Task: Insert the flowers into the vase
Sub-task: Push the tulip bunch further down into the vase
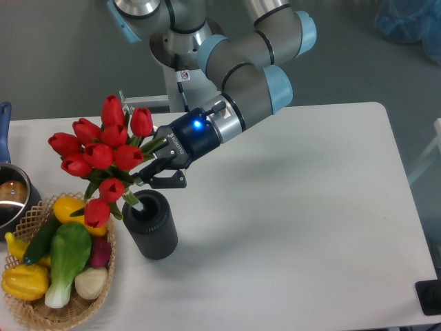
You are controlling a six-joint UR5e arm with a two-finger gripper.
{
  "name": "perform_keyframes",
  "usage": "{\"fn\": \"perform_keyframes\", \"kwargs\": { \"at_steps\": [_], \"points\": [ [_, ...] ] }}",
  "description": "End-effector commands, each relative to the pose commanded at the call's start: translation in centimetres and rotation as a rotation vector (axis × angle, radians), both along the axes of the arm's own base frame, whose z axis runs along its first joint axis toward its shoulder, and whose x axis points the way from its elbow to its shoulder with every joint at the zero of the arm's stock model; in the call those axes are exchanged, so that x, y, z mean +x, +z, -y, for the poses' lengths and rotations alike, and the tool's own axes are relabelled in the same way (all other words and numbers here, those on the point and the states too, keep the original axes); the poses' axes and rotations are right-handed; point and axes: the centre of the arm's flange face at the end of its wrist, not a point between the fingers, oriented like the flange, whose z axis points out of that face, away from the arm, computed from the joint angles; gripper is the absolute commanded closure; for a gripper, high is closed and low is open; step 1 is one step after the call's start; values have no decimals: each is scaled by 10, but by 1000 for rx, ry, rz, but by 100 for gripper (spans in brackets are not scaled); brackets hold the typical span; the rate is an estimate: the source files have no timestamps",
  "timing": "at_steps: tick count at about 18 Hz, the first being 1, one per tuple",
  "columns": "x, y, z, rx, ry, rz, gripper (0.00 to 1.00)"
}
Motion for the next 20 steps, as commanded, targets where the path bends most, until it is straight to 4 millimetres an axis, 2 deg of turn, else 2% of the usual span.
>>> {"fn": "perform_keyframes", "kwargs": {
  "at_steps": [9,20],
  "points": [
    [-9,-17,1,-1,7,3,72],
    [-14,-28,0,-12,10,16,69]
  ]
}}
